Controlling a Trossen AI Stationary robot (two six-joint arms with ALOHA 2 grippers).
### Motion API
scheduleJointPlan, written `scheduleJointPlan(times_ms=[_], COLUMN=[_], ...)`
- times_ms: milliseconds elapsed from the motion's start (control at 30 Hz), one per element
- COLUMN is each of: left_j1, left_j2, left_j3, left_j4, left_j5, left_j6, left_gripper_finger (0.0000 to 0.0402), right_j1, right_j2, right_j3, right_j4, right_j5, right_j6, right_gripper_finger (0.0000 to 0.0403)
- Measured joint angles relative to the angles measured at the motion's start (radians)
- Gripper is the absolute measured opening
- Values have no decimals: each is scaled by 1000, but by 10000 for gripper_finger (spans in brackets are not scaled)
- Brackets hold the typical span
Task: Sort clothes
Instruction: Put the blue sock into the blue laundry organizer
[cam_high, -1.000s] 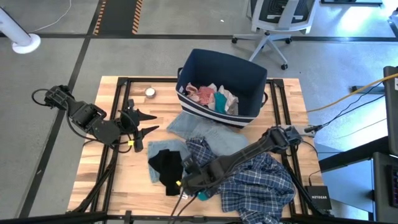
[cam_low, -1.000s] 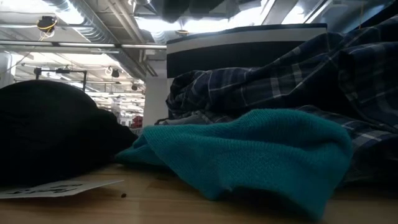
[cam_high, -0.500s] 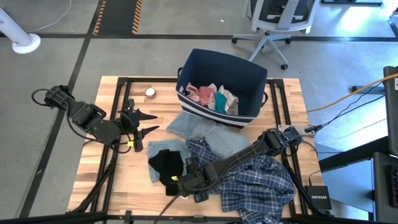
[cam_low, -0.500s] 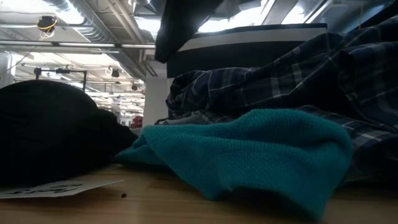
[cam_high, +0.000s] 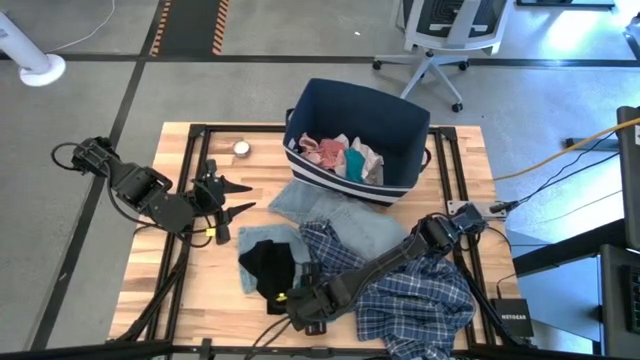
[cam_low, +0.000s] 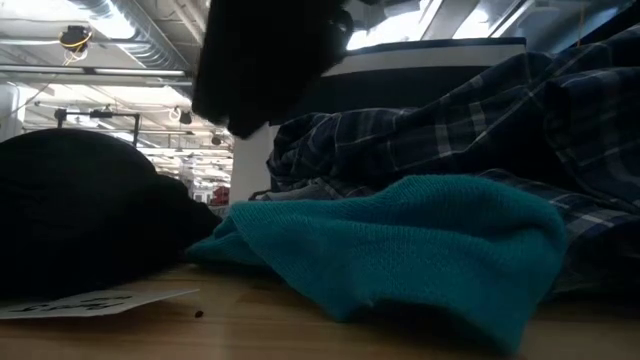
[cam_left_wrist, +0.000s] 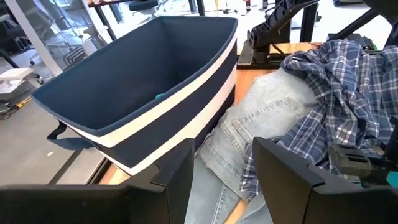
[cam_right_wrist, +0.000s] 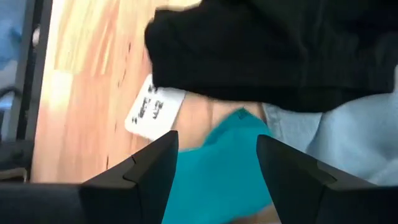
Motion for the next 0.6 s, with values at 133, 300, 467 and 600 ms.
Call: scheduleJointPlan(times_ms=[133, 300, 467, 600], left_j1=[0, 0, 0, 0], left_j2=[0, 0, 0, 0], left_j3=[0, 0, 0, 0], left_j4=[-12, -17, -19, -27], left_j5=[0, 0, 0, 1], left_j6=[2, 5, 7, 4], left_gripper_finger=[158, 158, 158, 158], right_j1=[2, 1, 1, 1], right_j2=[7, 8, 7, 7], right_j3=[-7, -58, -133, -169], right_j4=[16, 38, 43, 72], right_j5=[13, 27, 0, -4], right_j6=[22, 87, 135, 146], right_gripper_finger=[237, 237, 237, 237])
